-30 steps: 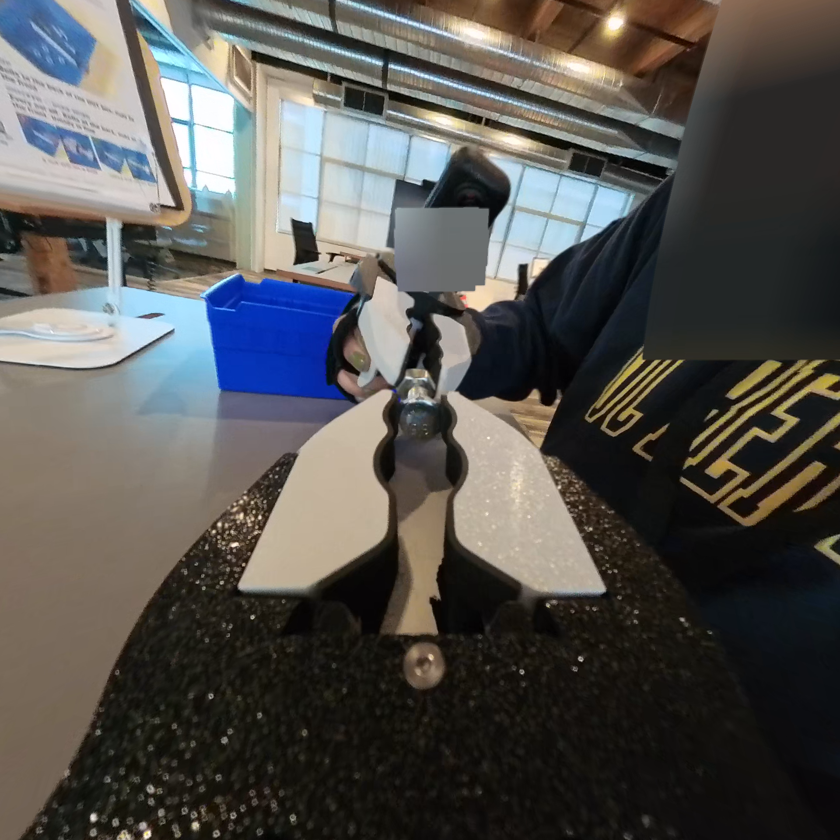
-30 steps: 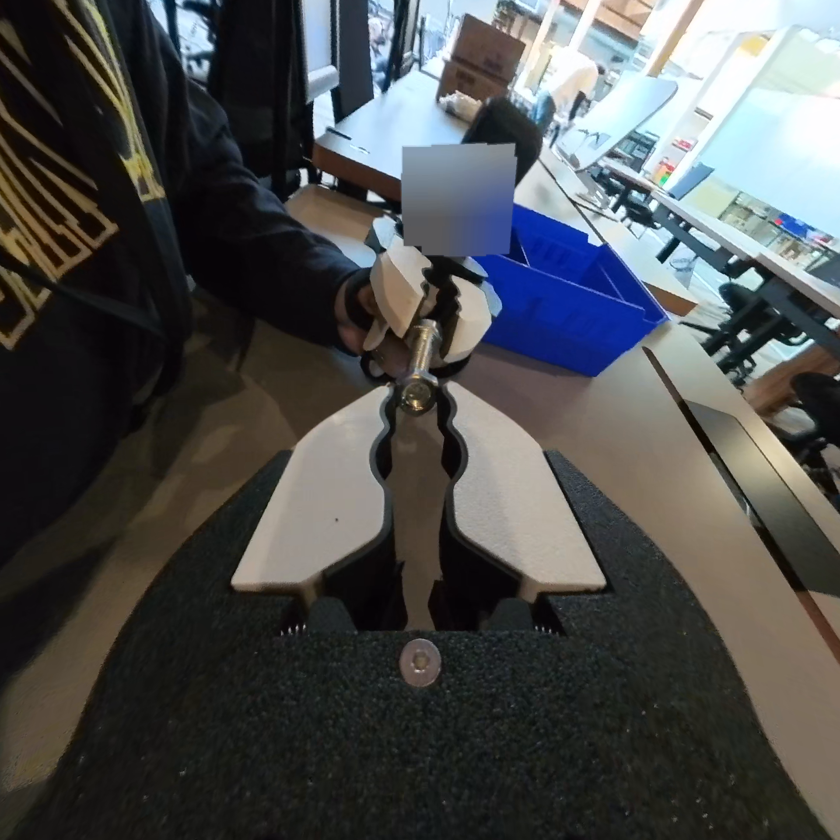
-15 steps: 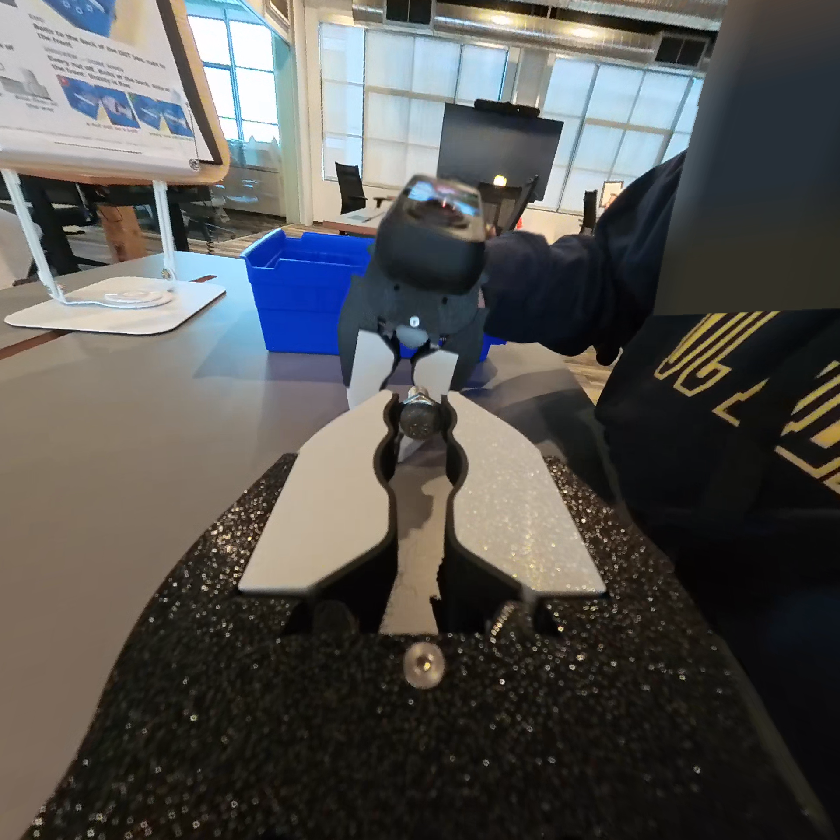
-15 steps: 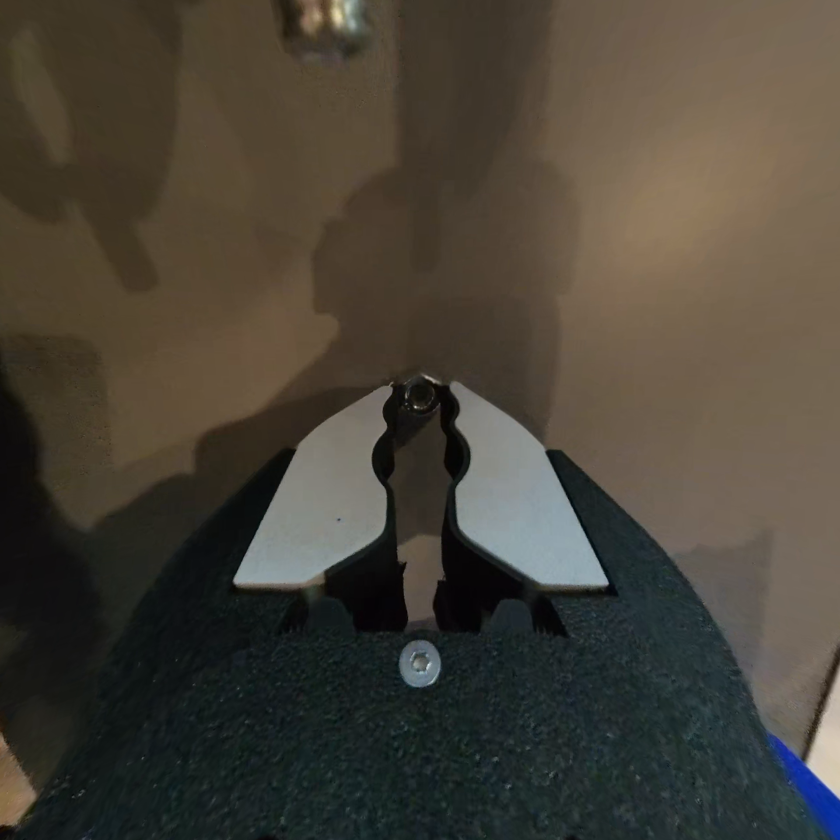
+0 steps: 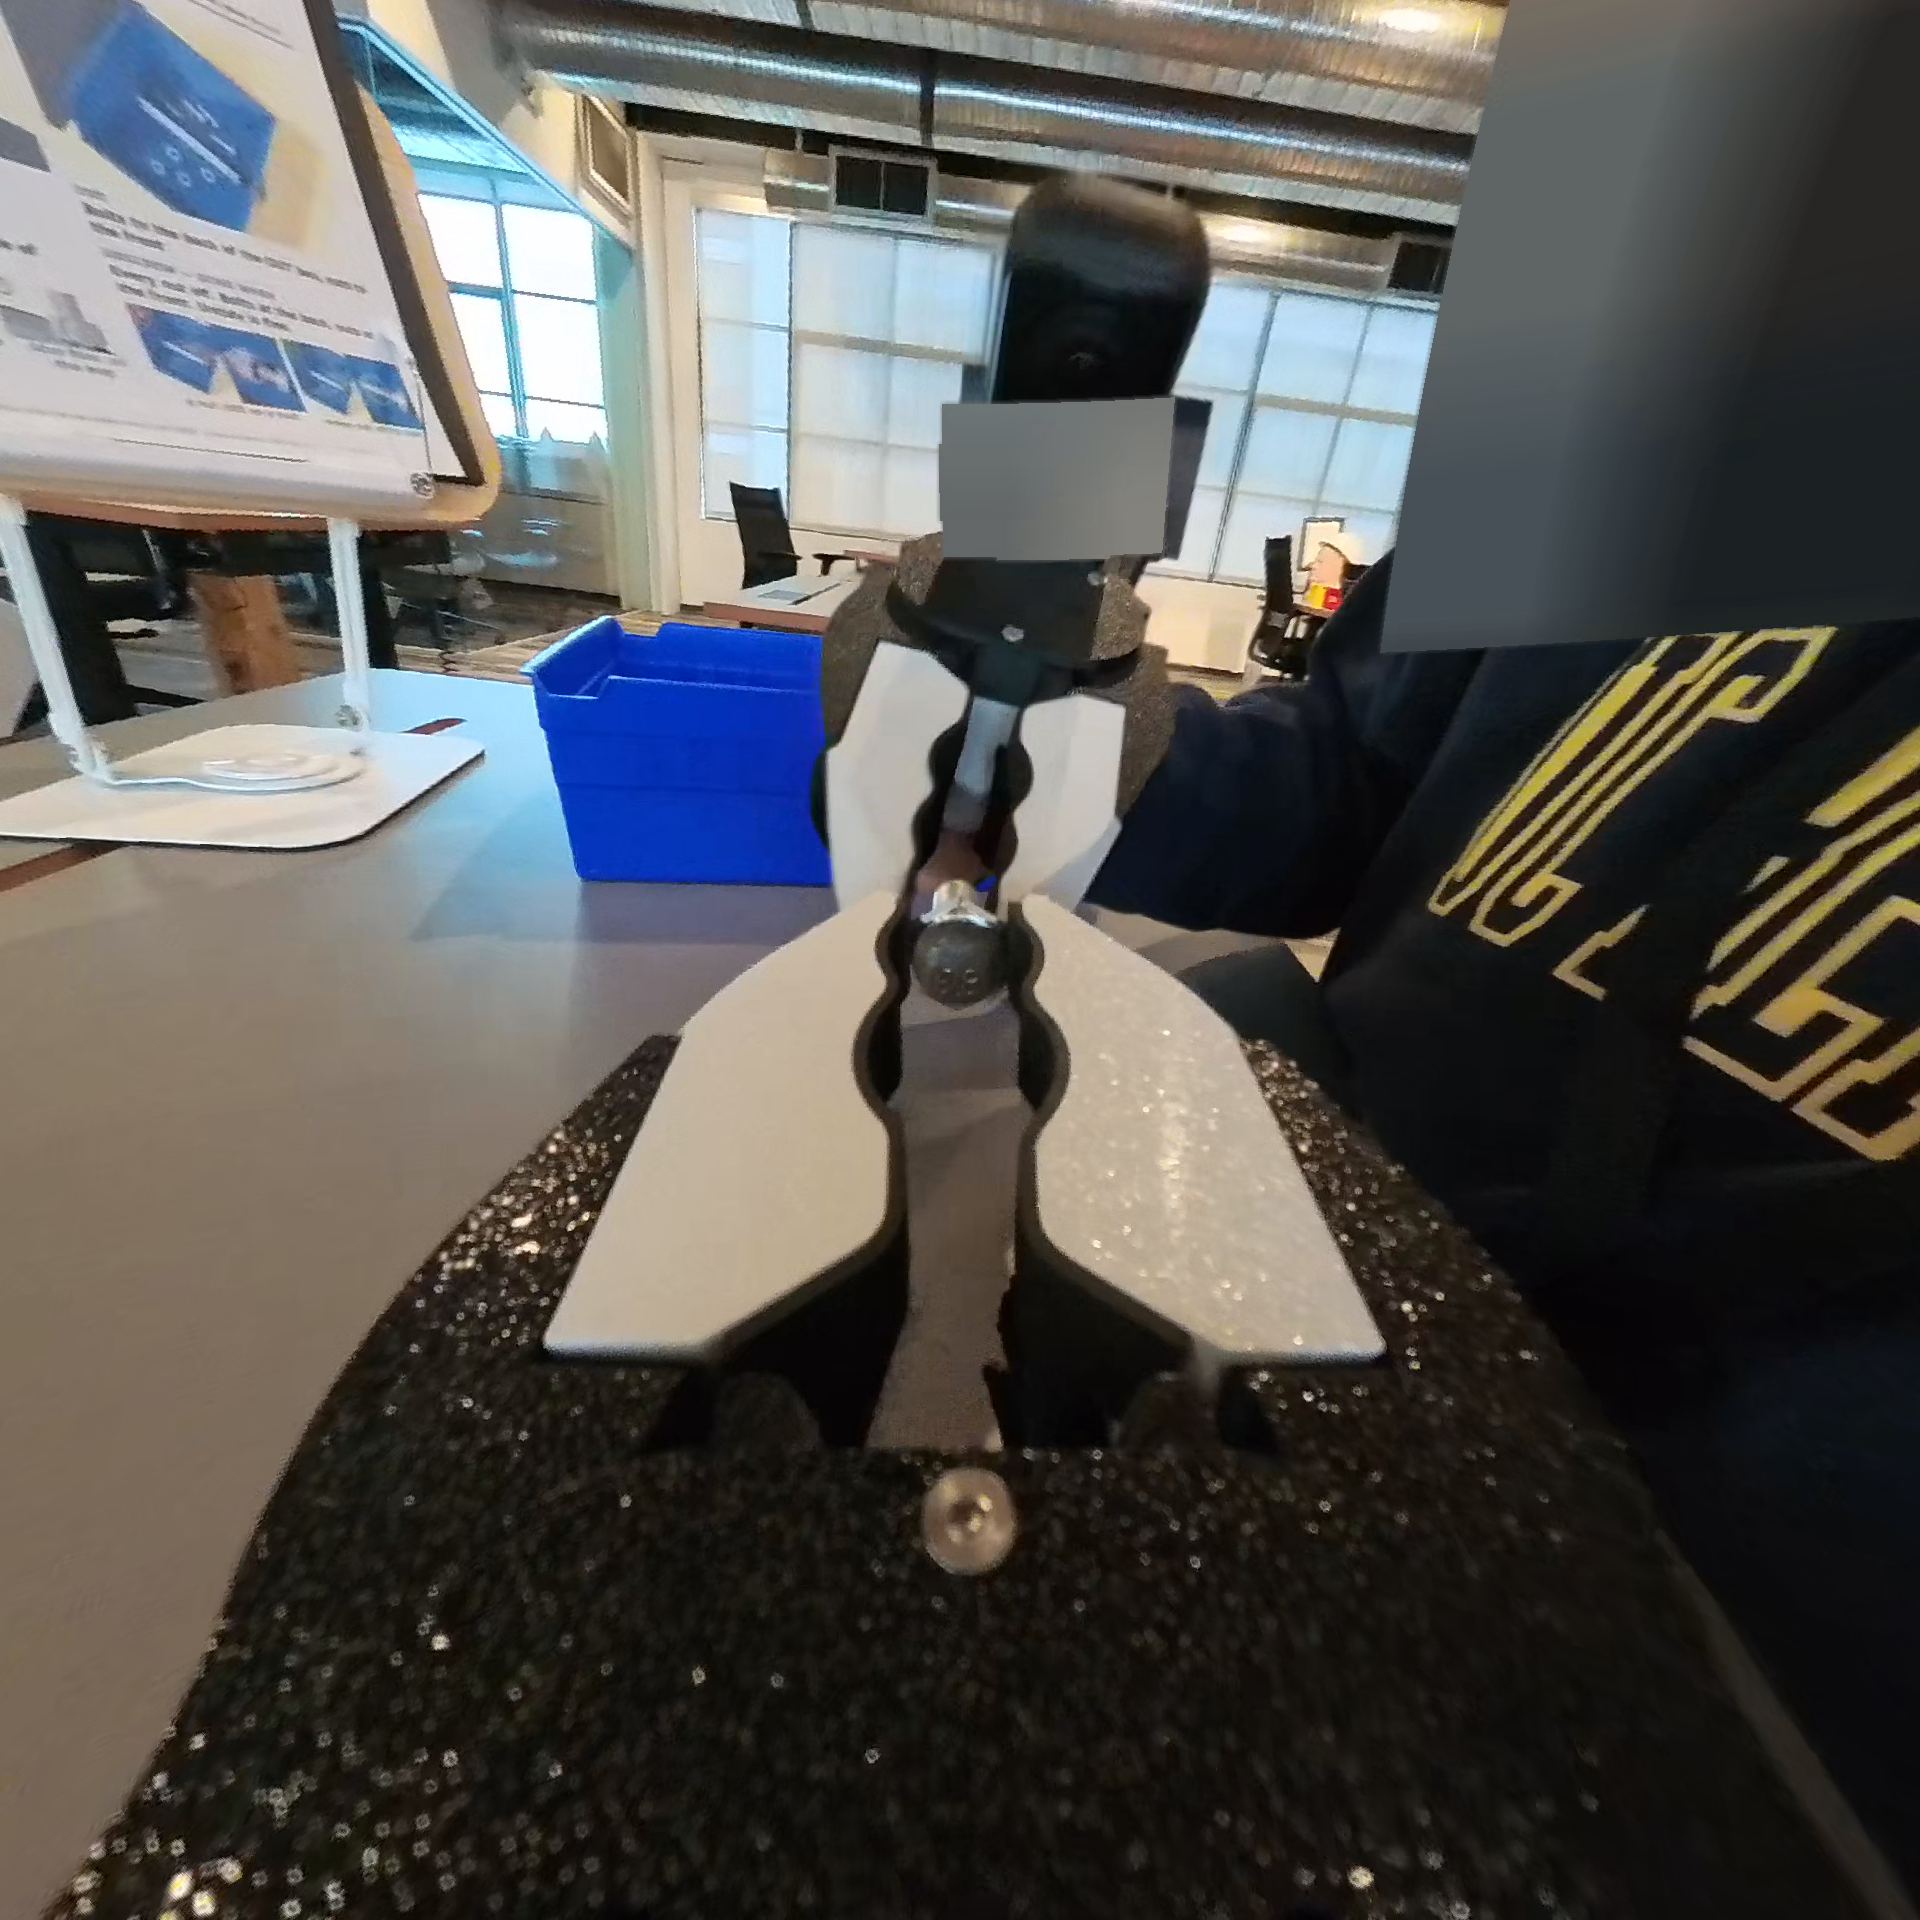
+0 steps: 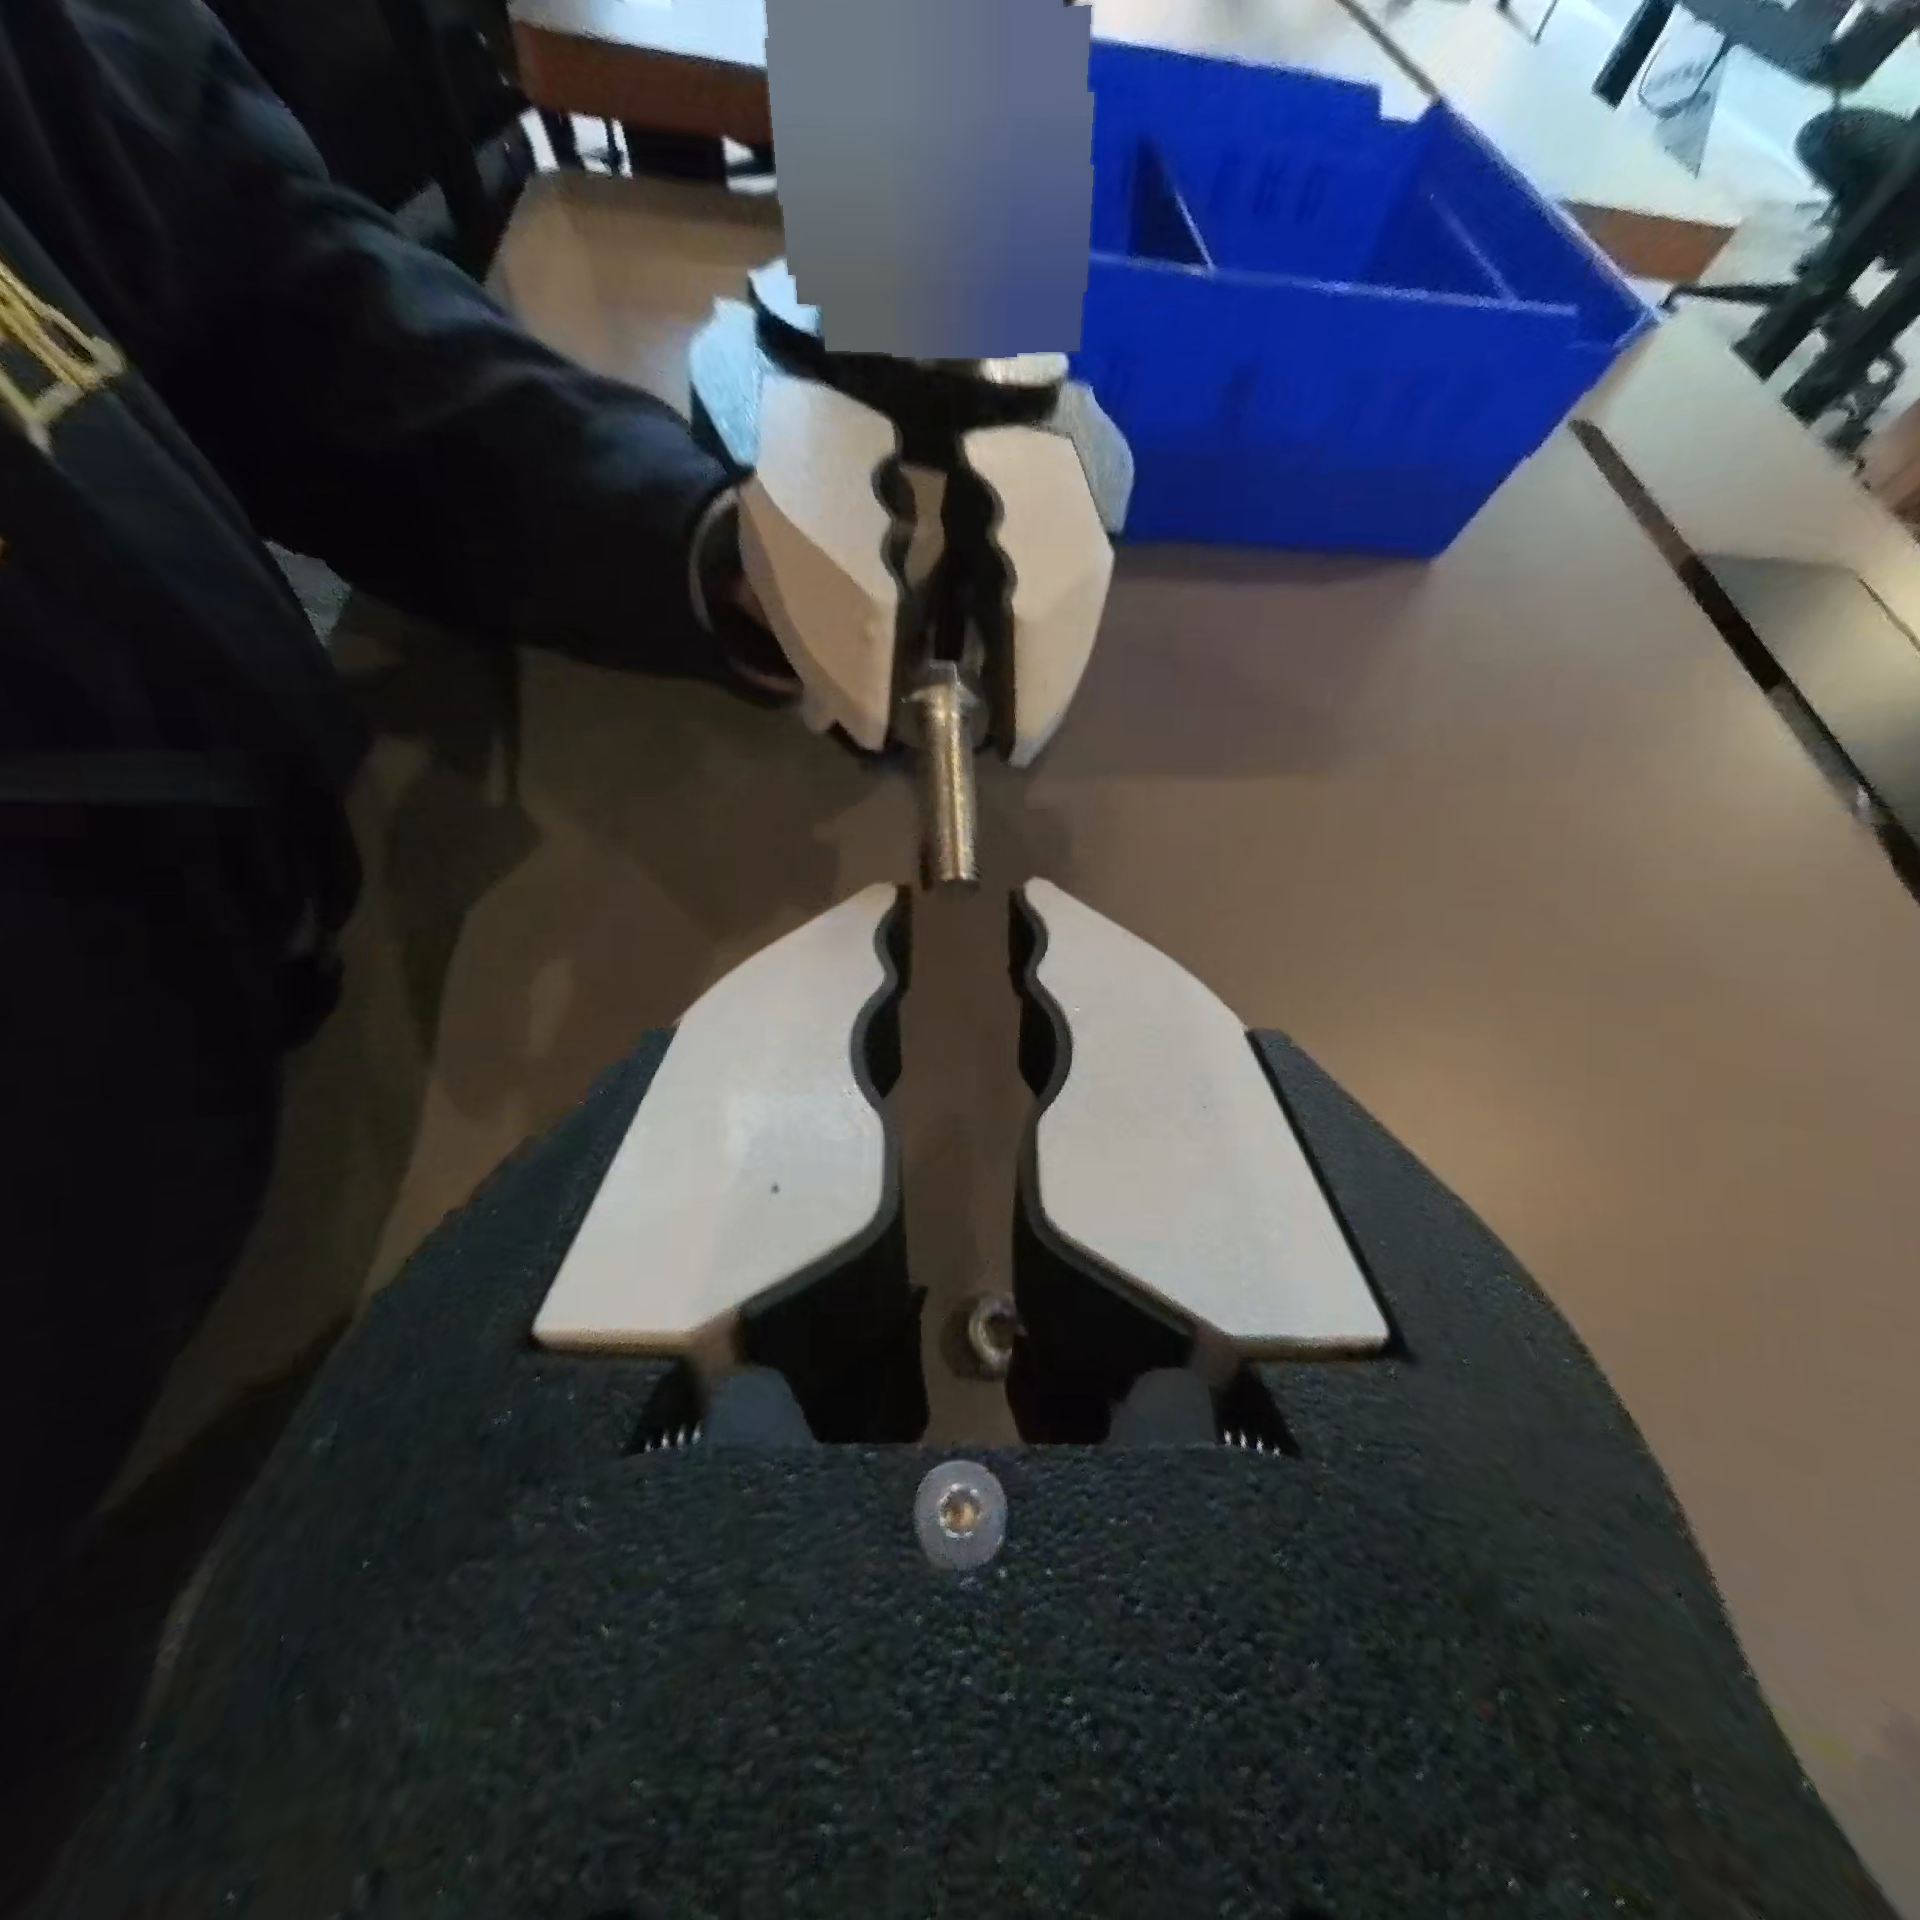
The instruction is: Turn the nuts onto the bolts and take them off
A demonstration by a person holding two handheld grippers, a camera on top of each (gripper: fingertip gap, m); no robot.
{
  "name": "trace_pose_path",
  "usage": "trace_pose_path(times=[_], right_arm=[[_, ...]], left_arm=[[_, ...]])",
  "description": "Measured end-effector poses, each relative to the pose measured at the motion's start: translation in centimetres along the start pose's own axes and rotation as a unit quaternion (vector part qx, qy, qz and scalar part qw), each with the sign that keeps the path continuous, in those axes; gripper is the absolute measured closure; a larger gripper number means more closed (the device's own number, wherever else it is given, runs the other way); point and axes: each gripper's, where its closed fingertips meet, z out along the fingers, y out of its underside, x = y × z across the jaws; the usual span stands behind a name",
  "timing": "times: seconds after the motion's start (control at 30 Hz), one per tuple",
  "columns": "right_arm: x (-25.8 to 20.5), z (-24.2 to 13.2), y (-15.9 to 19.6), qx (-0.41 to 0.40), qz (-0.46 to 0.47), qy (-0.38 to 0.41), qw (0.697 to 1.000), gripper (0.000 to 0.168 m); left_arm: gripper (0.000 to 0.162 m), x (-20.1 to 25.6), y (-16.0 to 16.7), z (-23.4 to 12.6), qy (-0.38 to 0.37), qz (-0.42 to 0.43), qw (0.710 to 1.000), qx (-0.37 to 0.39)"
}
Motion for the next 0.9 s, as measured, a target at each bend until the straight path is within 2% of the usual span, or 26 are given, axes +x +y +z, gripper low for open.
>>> trace_pose_path(times=[0.13, 0.33, 0.4, 0.43, 0.7, 0.9], right_arm=[[-0.3, -0.2, -1.1, 0.041, 0.003, -0.012, 0.999, 0.157], [-0.3, -0.3, -0.8, 0.028, -0.015, -0.002, 1.0, 0.158], [-0.1, -0.3, -0.4, 0.009, -0.022, 0.004, 1.0, 0.158], [-0.1, -0.4, -0.3, 0.006, -0.021, 0.004, 1.0, 0.158], [-0.3, -0.6, -0.2, 0.003, -0.015, -0.005, 1.0, 0.158], [-0.4, -0.6, 0.4, -0.033, -0.035, 0.0, 0.999, 0.158]], left_arm=[[0.145, 0.2, 0.0, 0.1, 0.005, 0.003, 1.0, 0.001], [0.143, 0.0, 0.6, 0.2, 0.009, -0.002, 1.0, -0.016], [0.121, -0.4, 0.8, 0.3, -0.006, 0.002, 1.0, -0.028], [0.115, -0.5, 1.0, 0.3, -0.011, 0.009, 0.999, -0.035], [0.123, 0.0, 2.0, 0.8, -0.023, 0.087, 0.993, -0.071], [0.14, 0.0, 2.1, 0.7, -0.031, 0.113, 0.99, -0.081]])
